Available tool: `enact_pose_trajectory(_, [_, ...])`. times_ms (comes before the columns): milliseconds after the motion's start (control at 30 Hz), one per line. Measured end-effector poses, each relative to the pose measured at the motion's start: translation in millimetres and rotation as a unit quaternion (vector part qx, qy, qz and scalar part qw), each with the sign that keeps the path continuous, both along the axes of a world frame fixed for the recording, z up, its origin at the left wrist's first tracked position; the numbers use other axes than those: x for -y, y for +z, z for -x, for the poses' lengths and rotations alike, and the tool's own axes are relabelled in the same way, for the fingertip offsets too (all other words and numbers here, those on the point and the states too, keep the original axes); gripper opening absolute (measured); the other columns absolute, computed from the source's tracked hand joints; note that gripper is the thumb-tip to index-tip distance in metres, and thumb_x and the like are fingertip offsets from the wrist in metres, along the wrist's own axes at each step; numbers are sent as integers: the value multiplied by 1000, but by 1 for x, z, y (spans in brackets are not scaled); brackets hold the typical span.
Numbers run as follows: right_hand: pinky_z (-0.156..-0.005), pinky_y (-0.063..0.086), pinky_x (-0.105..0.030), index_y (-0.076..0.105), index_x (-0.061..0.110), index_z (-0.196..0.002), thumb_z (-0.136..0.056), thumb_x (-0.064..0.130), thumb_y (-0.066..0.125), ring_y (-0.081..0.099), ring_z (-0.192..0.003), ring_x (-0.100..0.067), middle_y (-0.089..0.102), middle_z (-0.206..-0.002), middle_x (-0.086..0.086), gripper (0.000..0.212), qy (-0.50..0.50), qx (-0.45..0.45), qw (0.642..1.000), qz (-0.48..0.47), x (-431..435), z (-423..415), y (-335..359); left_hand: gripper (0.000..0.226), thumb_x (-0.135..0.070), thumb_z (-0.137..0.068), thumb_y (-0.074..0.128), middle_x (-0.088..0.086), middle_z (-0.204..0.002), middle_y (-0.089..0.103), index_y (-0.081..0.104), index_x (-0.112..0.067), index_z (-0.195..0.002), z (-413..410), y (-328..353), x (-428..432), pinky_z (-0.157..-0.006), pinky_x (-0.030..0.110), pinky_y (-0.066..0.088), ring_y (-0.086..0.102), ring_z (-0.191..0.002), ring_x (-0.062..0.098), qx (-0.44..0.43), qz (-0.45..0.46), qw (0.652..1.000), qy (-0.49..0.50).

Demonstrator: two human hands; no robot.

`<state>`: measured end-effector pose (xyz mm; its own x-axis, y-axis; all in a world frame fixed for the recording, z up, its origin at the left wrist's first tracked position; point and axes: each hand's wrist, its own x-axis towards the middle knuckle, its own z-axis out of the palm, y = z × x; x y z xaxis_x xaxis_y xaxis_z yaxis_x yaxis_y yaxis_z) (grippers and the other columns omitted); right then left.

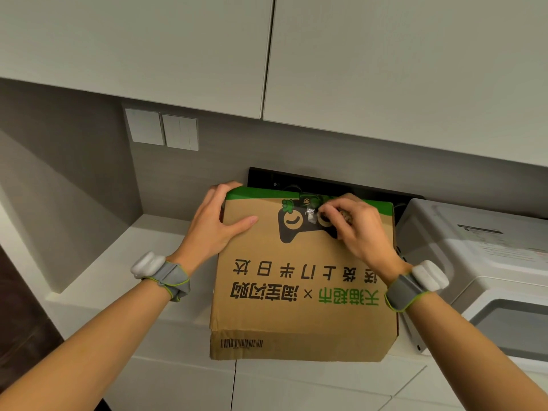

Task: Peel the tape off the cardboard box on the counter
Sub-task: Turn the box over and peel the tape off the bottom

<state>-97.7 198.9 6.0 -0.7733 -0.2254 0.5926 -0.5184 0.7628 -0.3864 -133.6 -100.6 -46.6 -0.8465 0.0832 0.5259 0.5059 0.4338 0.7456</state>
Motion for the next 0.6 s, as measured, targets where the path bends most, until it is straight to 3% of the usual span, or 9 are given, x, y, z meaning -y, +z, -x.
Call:
enact_pose_trajectory(67, [-76, 50, -21, 70, 19, -112, -100, 36, 59, 56, -85, 1, 59, -104, 9, 23, -1, 23, 1000, 17, 1, -3, 0, 68, -45, -83, 80, -4, -132, 47, 47, -30, -140, 0, 0, 0, -89, 30, 52, 53, -114, 8, -2, -2, 1000, 0])
enact_pose_trajectory(167, [-86, 47, -18, 63, 22, -121, -85, 49, 71, 54, -102, -6, 54, -116, 7, 46, -31, 62, 997, -24, 8, -6, -5, 68, -44, -83, 80, -4, -131, 47, 47, -29, -140, 0, 1, -2, -86, 24, 50, 51, -112, -2, -6, -5, 1000, 1])
enact_pose_trajectory(233, [-89, 49, -24, 58, 25, -121, -80, 49, 77, 52, -108, -10, 50, -123, 5, 51, -54, 74, 995, -41, 15, -6, -9, 67, -44, -83, 80, -4, -131, 47, 47, -30, -140, 0, 1, -2, -84, 23, 49, 50, -111, -4, -6, -2, 1000, 2])
enact_pose_trajectory(333, [-83, 47, -22, 56, 24, -104, -86, 36, 78, 50, -103, -10, 47, -119, 6, 31, -61, 57, 996, -14, 24, -4, -8, 66, -48, -82, 79, -5, -131, 47, 46, -35, -138, 1, 1, -1, -83, 22, 49, 51, -112, -3, -8, 0, 1000, 0])
enact_pose_trajectory(433, [-80, 51, -29, 59, 21, -92, -92, 28, 73, 54, -96, -12, 51, -111, 6, 16, -46, 33, 998, -13, 26, -2, -4, 67, -45, -83, 79, -4, -132, 47, 47, -30, -140, 1, 1, 0, -83, 22, 50, 52, -112, 1, -9, 4, 1000, 0])
enact_pose_trajectory(533, [-77, 54, -32, 58, 21, -91, -96, 26, 68, 58, -90, -11, 58, -104, 5, 12, -24, 27, 999, -11, 22, -2, -2, 68, -44, -83, 80, -4, -132, 48, 47, -29, -141, 1, 0, 0, -86, 26, 51, 53, -114, 8, -7, 3, 1000, 2])
enact_pose_trajectory(600, [-74, 59, -31, 56, 18, -95, -99, 22, 64, 64, -85, -7, 64, -100, 7, 10, -15, 35, 998, 56, 18, -2, 3, 68, -42, -84, 81, -4, -132, 47, 47, -29, -141, 0, 1, 0, -88, 28, 52, 53, -115, 10, -7, 3, 1000, 2])
